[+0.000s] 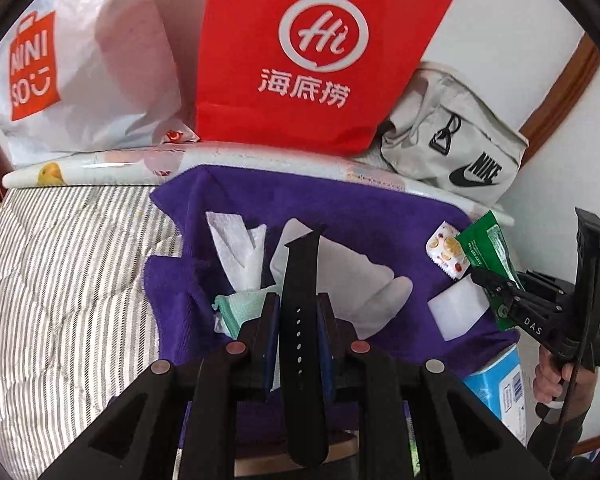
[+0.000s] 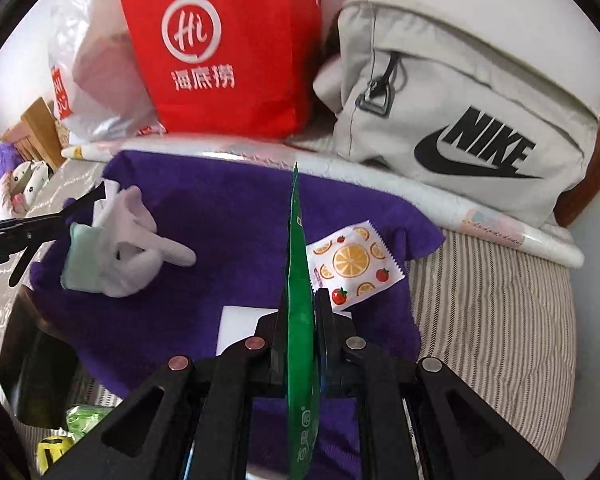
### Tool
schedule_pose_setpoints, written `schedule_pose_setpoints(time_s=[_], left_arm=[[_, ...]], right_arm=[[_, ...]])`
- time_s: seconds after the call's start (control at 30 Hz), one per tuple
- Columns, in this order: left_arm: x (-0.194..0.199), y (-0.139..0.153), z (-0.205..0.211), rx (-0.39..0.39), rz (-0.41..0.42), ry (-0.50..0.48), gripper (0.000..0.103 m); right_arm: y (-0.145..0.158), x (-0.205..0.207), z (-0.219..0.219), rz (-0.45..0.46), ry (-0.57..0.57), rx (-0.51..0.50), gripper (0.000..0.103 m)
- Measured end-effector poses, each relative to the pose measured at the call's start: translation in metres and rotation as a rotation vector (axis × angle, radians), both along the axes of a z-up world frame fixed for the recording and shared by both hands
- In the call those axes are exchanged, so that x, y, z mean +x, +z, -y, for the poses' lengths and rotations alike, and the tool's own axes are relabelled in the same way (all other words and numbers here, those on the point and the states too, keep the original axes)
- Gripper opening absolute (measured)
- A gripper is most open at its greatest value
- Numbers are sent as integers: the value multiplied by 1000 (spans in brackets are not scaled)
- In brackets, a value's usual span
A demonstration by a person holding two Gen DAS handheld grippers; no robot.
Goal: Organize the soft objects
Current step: 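Release the strap onto the towel with the left tool while the right tool drops the packet there, then move both tools back toward the yellow pouch and mesh bag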
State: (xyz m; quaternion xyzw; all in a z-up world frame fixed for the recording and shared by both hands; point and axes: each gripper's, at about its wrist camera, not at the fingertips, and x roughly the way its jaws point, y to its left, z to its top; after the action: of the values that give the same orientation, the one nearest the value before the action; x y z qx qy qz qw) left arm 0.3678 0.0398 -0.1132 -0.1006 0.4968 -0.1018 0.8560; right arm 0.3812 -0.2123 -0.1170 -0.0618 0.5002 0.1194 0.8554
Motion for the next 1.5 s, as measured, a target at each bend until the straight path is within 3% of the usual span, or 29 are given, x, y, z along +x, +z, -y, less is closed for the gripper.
schedule_pose_setpoints(time_s=[0.37, 0.57, 0.67, 0.8, 0.87, 1.5], left_arm=[[10, -12, 5, 56, -47, -20, 17], [14, -16, 4, 47, -66, -21, 17], [14, -16, 5, 31, -68, -33, 17], [14, -14, 5, 17, -74, -35, 31], [12, -12, 4, 13, -67, -35, 36], [-49, 15, -9, 22, -23, -29, 37]], right_arm=[[-10, 3, -1, -39, 0, 10, 12], [-6, 1, -4, -31, 15, 25, 32], [1, -5, -6, -18, 29, 32, 32], [13, -12, -8, 10, 39, 39, 37], [16, -15, -9, 15, 43, 48, 38], [33, -54, -7, 10, 19, 127, 38]])
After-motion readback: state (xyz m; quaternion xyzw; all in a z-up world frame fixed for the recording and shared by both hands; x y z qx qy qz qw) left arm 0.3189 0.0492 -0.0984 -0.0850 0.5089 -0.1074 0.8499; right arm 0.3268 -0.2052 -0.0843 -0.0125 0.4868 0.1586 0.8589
